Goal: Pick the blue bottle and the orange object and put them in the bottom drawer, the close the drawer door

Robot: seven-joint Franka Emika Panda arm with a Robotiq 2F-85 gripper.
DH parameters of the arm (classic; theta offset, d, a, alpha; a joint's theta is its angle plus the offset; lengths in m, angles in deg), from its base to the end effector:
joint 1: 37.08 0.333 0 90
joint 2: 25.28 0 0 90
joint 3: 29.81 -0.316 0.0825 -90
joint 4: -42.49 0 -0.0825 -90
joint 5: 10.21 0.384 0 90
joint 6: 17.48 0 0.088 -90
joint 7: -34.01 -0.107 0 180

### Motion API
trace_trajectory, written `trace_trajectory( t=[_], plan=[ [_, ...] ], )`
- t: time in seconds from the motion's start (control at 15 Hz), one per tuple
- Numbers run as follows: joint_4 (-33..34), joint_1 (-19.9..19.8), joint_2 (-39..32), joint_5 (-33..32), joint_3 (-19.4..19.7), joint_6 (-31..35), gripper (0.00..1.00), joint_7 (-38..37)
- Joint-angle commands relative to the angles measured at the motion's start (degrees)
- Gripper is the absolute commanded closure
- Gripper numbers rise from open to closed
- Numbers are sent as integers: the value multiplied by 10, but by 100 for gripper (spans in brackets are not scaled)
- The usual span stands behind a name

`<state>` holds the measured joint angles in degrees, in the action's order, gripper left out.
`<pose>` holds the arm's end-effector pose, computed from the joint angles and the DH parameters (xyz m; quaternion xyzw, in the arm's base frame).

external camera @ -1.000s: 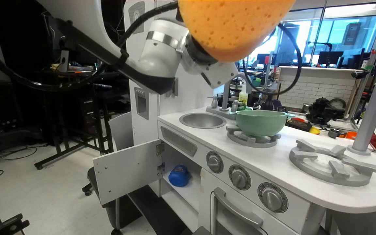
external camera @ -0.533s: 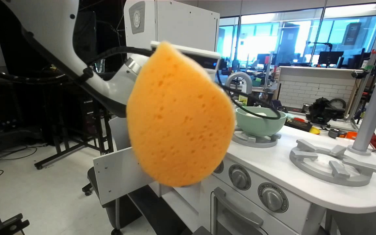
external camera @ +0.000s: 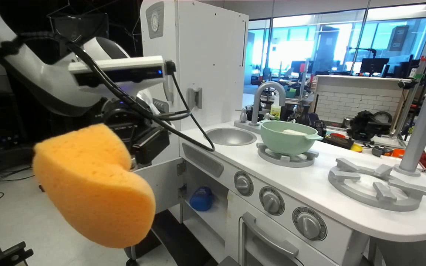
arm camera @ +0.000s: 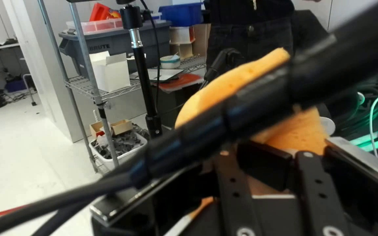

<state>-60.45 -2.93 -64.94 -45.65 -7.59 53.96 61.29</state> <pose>0.5256 0.0442 0.2072 0.6830 0.2945 -0.5790 0.3339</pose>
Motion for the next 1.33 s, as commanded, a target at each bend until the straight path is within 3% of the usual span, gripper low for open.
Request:
trace_trajectory(
  t=[0.0,0.13,0.2,0.47,0.93,1.27],
  plan=[
    [-143,32,133,16,-6,68,98,-117],
    [-189,42,158,28,-1,117,98,-181],
    [-195,-55,179,2,-106,117,98,-241],
    [-193,-141,151,-31,-177,222,98,-357],
    [-118,-221,79,-170,-191,402,98,-510],
    [-40,-220,12,-228,-189,523,98,-632]
  ],
)
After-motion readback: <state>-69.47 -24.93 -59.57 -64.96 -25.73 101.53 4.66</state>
